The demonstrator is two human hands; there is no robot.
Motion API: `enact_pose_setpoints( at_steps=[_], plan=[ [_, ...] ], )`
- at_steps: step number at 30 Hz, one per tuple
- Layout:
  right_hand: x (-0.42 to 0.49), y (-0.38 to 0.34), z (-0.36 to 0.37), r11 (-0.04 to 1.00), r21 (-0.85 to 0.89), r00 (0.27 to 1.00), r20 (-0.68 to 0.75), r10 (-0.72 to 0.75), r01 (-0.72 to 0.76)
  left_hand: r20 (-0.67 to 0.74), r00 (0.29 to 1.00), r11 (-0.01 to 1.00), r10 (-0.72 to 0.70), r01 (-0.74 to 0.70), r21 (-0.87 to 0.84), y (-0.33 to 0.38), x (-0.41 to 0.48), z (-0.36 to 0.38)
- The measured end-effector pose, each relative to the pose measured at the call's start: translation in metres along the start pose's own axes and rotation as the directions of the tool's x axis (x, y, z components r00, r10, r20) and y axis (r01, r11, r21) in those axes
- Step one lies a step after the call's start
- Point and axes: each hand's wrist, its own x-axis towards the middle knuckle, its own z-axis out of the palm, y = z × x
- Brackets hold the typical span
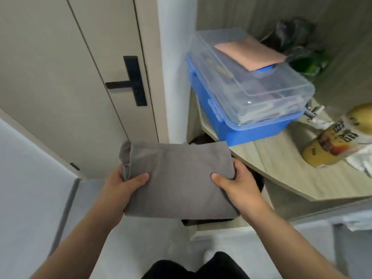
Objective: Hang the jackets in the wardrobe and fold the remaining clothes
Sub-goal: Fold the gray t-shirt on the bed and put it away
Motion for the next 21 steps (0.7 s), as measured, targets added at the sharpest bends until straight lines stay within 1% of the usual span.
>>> enact_pose_setpoints(
  at_steps=[4, 8, 10, 15, 18, 21],
  plan=[
    [-0.03, 0.014, -0.016, 0.999, -0.008, 0.991, -0.128, 0.034, -0.035, 0.215, 0.976, 0.996, -0.015, -0.003, 0.084, -0.008, 0.009, 0.017],
    [-0.069, 0.037, -0.042, 0.996, 0.027, 0.967, -0.242, 0.086, -0.082, 0.324, 0.943, 0.994, -0.07, 0.039, 0.1, -0.026, 0.002, 0.041],
    [-0.092, 0.052, -0.059, 0.993, 0.064, 0.944, -0.31, 0.116, -0.101, 0.392, 0.912, 0.987, -0.121, 0.069, 0.145, -0.036, -0.007, 0.061],
    [-0.15, 0.094, -0.11, 0.978, 0.143, 0.843, -0.497, 0.204, -0.153, 0.536, 0.825, 0.965, -0.18, 0.042, 0.259, -0.05, -0.036, 0.136],
    [-0.187, 0.115, -0.145, 0.966, 0.178, 0.765, -0.591, 0.256, -0.186, 0.617, 0.757, 0.953, -0.215, 0.026, 0.301, -0.06, -0.059, 0.187],
    [-0.223, 0.134, -0.185, 0.961, 0.187, 0.672, -0.686, 0.277, -0.205, 0.693, 0.677, 0.936, -0.249, -0.017, 0.353, -0.07, -0.087, 0.243]
  ],
)
